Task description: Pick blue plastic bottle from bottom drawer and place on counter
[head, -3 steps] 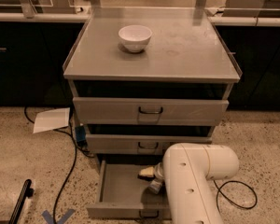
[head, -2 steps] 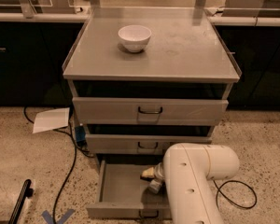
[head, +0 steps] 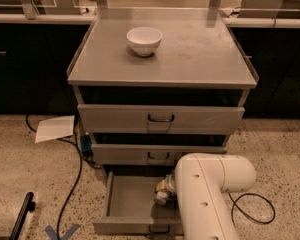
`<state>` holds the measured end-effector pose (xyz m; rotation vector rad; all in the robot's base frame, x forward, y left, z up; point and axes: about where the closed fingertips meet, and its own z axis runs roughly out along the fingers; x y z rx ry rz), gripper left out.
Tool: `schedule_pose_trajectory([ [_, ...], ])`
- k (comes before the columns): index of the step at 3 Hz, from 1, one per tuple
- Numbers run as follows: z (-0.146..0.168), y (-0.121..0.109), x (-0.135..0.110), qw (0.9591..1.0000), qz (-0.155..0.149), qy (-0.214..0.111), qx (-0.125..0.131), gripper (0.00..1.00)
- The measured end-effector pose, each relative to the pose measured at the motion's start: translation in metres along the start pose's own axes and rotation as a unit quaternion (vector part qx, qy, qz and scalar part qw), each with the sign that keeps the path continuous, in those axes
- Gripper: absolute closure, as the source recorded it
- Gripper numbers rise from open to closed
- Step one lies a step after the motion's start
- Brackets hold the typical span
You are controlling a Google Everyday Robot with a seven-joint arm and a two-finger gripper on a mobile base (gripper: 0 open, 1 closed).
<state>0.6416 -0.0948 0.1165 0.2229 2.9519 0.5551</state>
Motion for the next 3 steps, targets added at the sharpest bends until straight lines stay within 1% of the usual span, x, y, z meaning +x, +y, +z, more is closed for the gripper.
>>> schedule_pose_trajectory([
  [1,0.000,0.000,0.000,1.0000,0.000,0.000,0.000,0.89],
  [2,-0.004,0.003,0.005,0.9998,-0.016,0.009,-0.010,1.00],
  [3,-0.031,-0.004,0.018,0.9988,-0.042,0.015,-0.020,1.00],
])
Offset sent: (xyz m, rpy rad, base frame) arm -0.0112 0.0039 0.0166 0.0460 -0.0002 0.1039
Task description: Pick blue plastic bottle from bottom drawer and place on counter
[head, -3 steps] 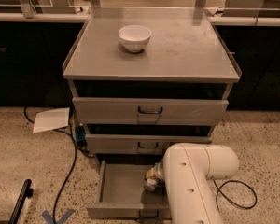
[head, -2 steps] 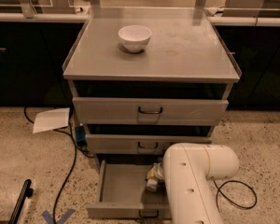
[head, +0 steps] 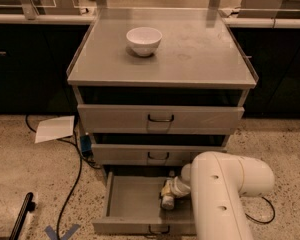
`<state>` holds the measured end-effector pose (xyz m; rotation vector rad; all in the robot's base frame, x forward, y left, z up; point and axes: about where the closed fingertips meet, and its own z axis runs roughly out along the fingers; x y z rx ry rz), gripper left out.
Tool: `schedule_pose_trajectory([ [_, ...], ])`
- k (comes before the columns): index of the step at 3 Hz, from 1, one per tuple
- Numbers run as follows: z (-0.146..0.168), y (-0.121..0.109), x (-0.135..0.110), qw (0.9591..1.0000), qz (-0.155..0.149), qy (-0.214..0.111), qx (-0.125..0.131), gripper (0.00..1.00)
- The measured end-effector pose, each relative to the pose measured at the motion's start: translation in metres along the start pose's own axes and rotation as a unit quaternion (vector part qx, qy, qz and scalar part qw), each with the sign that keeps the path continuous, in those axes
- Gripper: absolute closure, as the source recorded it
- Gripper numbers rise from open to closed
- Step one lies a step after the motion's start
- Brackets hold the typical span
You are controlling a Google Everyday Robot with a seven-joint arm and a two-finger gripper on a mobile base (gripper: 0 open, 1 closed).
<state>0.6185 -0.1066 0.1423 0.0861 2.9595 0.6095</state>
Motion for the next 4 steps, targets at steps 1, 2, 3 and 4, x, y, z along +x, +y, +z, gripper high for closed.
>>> schedule_pose_trajectory([
  [1,-0.037,-0.007,0.020,0.9999,-0.015,-0.002,0.001,1.00],
  [2,-0.064,-0.010,0.044,0.9991,-0.040,0.016,-0.001,1.00],
  [3,-0.093,-0.002,0.074,0.9968,-0.074,0.027,0.005,1.00],
  [4,-0.090,-0.002,0.075,0.9969,-0.072,0.031,0.002,1.00],
])
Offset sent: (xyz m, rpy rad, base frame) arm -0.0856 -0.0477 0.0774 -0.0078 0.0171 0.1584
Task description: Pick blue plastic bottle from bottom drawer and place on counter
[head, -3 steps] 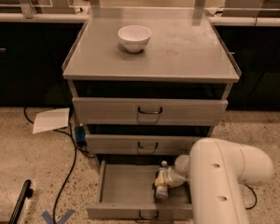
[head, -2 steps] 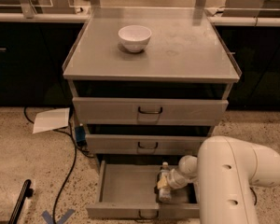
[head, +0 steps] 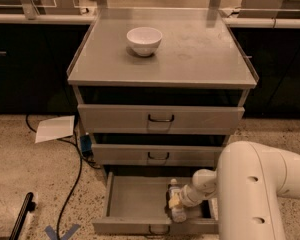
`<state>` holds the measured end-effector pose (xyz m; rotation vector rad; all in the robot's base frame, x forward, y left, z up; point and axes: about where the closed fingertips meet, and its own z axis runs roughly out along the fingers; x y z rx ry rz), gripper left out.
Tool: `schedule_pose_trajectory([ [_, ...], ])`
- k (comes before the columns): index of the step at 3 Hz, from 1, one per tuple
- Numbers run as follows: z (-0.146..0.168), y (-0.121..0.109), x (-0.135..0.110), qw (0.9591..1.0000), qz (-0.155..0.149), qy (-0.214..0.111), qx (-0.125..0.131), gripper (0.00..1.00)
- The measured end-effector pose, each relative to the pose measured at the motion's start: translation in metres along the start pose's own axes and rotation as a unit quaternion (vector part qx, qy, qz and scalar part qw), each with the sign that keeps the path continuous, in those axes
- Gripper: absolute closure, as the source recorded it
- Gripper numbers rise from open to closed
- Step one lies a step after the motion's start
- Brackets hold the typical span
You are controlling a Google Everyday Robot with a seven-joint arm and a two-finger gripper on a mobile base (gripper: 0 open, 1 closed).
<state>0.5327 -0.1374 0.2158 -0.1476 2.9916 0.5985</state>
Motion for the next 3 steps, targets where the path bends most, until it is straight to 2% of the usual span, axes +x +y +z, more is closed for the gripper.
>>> schedule_pose_trajectory([
  [1,0.000,0.009,0.000,0.9999,-0.008,-0.001,-0.008,1.00],
  [2,-0.036,0.034,0.004,0.9980,-0.053,-0.028,-0.020,1.00],
  [3,-0.094,0.070,0.020,0.9930,-0.107,-0.047,-0.019,1.00],
])
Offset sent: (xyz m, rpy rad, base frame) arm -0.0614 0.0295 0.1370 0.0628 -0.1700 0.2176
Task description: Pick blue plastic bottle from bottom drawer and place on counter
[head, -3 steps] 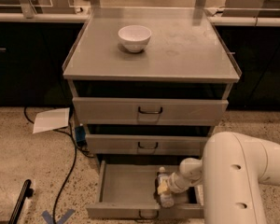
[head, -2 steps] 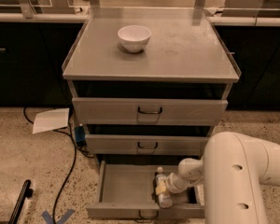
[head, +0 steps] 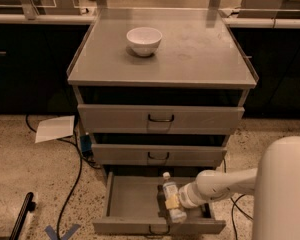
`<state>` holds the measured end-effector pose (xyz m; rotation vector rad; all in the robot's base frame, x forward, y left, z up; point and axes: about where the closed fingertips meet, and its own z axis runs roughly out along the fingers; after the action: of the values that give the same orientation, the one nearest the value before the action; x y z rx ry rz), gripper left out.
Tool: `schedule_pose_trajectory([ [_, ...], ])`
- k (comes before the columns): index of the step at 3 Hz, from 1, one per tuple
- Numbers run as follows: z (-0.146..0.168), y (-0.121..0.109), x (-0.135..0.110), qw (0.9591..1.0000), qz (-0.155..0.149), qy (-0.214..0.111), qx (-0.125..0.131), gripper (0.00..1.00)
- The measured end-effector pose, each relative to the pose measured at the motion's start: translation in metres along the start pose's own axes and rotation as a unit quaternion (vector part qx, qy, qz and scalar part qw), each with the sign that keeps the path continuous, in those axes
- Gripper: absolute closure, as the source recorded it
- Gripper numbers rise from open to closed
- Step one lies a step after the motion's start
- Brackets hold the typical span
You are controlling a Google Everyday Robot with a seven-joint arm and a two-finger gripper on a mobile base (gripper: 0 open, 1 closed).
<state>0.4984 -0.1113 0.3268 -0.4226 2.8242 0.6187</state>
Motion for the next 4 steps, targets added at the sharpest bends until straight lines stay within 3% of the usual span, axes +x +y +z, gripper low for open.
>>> schedule_pose_trajectory([
  [1,-0.046,0.035,0.011,0.9990,-0.044,-0.010,0.004,1.00],
  [2,-0.087,0.052,0.014,0.9968,-0.066,-0.045,-0.003,1.00],
  [3,-0.086,0.053,0.014,0.9968,-0.067,-0.045,-0.004,1.00],
  [4,-0.111,0.070,0.014,0.9948,-0.091,-0.046,0.000,1.00],
])
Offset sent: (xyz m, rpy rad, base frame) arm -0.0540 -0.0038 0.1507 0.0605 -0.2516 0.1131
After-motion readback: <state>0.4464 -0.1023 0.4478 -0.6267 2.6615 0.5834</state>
